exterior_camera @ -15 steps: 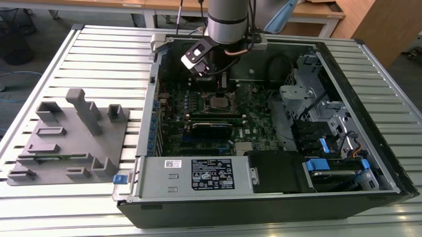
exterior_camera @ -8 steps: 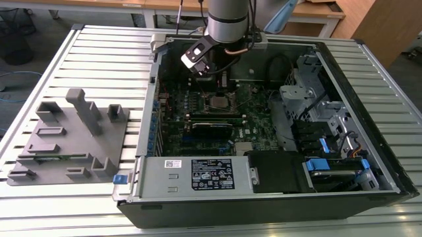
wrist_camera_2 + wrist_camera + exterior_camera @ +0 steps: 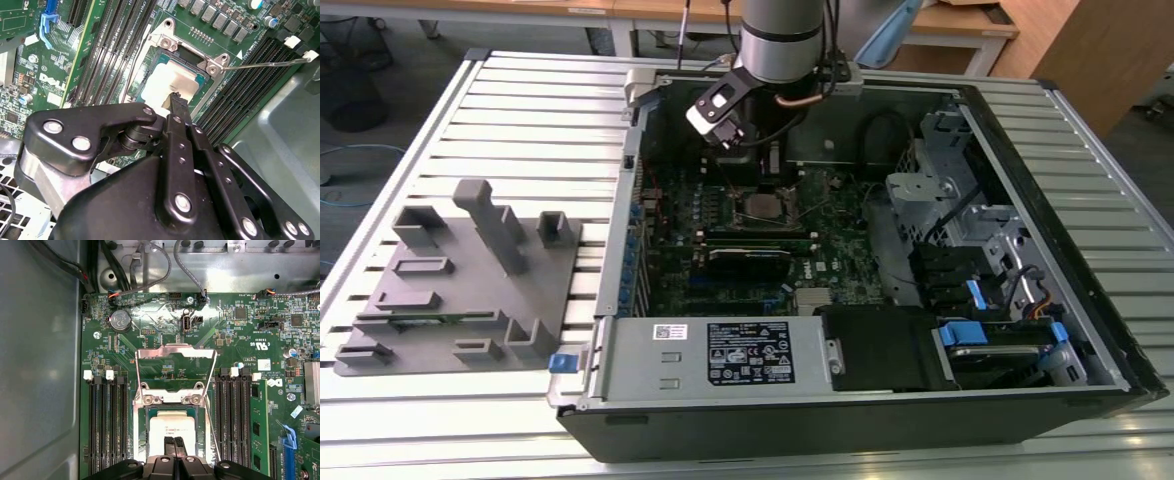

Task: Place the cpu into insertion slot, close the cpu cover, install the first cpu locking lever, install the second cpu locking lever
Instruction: 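Close the cpu cover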

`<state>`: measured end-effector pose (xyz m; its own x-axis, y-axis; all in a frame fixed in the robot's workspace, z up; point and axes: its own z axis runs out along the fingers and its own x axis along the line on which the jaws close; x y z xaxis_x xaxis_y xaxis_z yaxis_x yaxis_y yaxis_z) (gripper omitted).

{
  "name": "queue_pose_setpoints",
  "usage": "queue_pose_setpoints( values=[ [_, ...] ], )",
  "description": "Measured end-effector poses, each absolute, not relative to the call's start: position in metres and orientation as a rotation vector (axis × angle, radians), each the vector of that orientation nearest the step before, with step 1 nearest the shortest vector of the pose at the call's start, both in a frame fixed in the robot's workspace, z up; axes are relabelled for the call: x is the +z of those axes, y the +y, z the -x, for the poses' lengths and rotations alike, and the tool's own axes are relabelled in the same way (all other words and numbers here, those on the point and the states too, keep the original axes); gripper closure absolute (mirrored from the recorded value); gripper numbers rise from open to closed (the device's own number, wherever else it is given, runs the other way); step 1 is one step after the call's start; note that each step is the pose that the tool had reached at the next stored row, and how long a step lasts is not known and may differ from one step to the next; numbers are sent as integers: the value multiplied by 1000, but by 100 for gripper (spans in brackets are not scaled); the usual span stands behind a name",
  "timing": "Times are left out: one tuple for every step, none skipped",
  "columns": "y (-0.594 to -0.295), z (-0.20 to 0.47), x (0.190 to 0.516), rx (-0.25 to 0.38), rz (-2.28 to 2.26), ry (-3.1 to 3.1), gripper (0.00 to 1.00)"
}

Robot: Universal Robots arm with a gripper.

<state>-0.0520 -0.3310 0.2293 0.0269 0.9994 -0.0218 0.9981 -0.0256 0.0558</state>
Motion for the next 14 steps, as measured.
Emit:
queue_pose_setpoints(
  values=[
    [-331,52,229,36,-2211,2153,90],
    [-331,52,230,35,-2211,2153,90],
    [-331,52,230,35,-2211,2153,90],
    [-331,52,231,36,-2211,2153,90],
    [-331,52,231,36,-2211,2153,90],
    [-331,52,232,36,-2211,2153,90],
    [-331,52,232,36,-2211,2153,90],
    [-331,52,232,36,-2211,2153,90],
    [-331,52,233,36,-2211,2153,90],
    [-331,52,233,36,-2211,2153,90],
    [-331,52,233,36,-2211,2153,90],
    [-331,52,233,35,-2211,2153,90],
    [-331,52,234,35,-2211,2153,90],
    [-331,52,234,36,-2211,2153,90]
  ],
)
